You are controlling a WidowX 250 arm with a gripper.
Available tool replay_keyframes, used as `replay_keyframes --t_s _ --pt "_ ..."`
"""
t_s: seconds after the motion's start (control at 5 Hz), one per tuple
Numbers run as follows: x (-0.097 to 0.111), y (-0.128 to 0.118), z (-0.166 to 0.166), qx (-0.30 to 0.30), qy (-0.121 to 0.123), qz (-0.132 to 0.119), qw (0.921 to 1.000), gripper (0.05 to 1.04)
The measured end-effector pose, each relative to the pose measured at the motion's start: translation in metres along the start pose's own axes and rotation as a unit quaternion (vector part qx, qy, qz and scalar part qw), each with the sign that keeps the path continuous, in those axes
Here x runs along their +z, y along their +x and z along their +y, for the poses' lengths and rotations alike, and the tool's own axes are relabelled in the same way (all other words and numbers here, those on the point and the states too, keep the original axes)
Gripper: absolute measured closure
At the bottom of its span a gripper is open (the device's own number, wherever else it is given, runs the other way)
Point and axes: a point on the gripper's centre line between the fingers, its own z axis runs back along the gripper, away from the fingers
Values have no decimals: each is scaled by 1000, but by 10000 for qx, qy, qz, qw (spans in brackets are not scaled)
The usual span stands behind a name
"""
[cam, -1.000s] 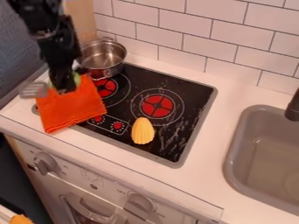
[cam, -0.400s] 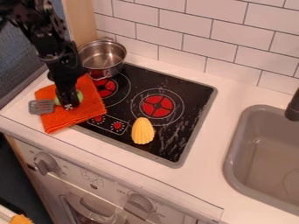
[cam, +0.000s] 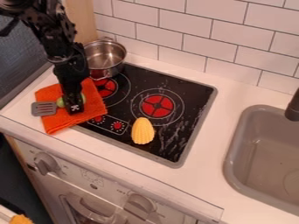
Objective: Put the wooden spatula on the orange cloth
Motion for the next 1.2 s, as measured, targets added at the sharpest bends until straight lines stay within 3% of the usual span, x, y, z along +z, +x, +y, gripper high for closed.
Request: replay_keyframes --t_s 0.4,1.0,1.2 --pt "10 16 -11 -237 -141 -18 9996 84" --pt "95 30 -9 -242 505 -417 9976 84" --pt "96 30 -8 -246 514 -415 9975 84"
